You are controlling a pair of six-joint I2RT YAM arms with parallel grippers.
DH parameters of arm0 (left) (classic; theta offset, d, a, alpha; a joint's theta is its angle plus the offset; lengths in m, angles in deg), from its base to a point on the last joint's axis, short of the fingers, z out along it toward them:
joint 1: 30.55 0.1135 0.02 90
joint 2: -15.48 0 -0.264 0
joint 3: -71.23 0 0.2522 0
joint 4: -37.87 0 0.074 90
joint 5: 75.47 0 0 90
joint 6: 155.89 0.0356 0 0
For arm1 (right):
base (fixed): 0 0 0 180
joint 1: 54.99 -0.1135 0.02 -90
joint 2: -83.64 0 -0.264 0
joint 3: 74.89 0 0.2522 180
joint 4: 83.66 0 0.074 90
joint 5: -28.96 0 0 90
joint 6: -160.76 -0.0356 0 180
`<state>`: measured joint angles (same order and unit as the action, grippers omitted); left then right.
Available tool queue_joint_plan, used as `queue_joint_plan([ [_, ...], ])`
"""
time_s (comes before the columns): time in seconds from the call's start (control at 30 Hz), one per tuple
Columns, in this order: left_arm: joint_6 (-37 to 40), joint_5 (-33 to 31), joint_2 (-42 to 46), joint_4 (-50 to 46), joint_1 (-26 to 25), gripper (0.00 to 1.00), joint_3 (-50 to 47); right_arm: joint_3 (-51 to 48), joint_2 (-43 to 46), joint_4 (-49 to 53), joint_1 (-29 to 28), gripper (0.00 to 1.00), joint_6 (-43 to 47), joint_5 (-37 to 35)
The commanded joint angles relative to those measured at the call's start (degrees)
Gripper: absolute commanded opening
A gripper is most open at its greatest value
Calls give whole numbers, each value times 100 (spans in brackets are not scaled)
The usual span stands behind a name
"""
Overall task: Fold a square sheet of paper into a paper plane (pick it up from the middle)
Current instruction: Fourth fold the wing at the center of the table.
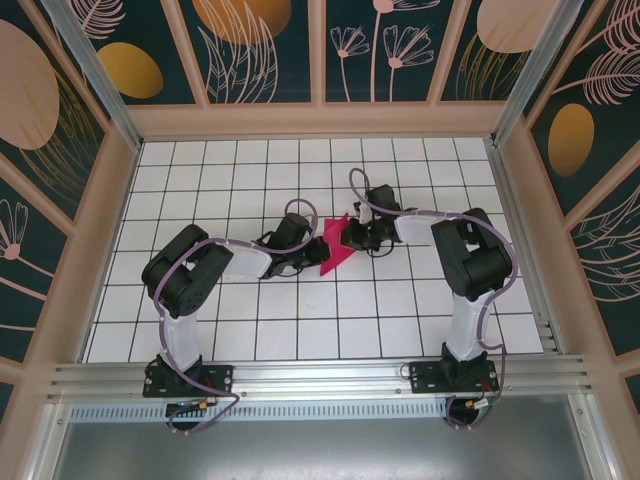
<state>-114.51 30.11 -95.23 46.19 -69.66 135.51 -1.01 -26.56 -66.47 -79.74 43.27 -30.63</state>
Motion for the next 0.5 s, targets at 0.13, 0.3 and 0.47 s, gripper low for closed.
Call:
queue_joint_plan([
  [0.13, 160, -397, -317, -954, -33, 0, -245, -288, 511, -631, -80, 4, 138, 401],
  [0.3, 165, -406, -338, -975, -37, 0, -214, -339, 367, -654, -238, 3, 108, 414],
  [0.47, 169, -406, -336, -980, -42, 0, -209, -228, 184, -577, -245, 4, 127, 360],
])
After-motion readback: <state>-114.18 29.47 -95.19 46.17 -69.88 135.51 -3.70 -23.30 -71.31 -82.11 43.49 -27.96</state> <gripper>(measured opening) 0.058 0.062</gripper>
